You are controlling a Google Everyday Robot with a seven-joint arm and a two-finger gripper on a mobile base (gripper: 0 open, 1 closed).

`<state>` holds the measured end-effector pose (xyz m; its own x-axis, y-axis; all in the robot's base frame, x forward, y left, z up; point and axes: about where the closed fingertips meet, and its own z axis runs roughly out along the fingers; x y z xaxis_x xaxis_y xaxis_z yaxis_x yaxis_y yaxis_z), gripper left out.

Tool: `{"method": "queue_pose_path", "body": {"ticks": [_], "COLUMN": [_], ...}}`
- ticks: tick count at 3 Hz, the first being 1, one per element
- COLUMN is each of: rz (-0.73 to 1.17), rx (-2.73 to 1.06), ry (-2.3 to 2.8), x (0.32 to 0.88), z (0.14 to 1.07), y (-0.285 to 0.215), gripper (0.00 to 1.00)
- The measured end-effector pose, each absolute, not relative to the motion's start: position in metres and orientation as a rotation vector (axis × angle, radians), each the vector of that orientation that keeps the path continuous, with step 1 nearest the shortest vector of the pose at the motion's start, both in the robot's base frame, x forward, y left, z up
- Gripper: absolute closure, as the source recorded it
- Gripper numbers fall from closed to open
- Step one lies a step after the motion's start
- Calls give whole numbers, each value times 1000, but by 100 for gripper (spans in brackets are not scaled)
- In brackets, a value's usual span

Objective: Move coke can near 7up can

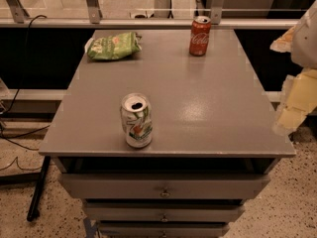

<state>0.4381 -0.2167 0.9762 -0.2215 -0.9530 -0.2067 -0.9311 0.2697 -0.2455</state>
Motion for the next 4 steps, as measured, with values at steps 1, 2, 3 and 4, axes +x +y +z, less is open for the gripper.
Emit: {"method": "queue_pose_path", "body": {"ticks": [1, 2, 3, 4], "rz": [-99, -120, -145, -129], "rx": [-1724, -1674, -1533, -1379], "ry": [2232, 2192, 2156, 2102], "x": [438, 459, 512, 577], "z": [976, 977, 975, 975], "y": [-217, -222, -238, -246], "gripper": [0, 0, 0, 0]}}
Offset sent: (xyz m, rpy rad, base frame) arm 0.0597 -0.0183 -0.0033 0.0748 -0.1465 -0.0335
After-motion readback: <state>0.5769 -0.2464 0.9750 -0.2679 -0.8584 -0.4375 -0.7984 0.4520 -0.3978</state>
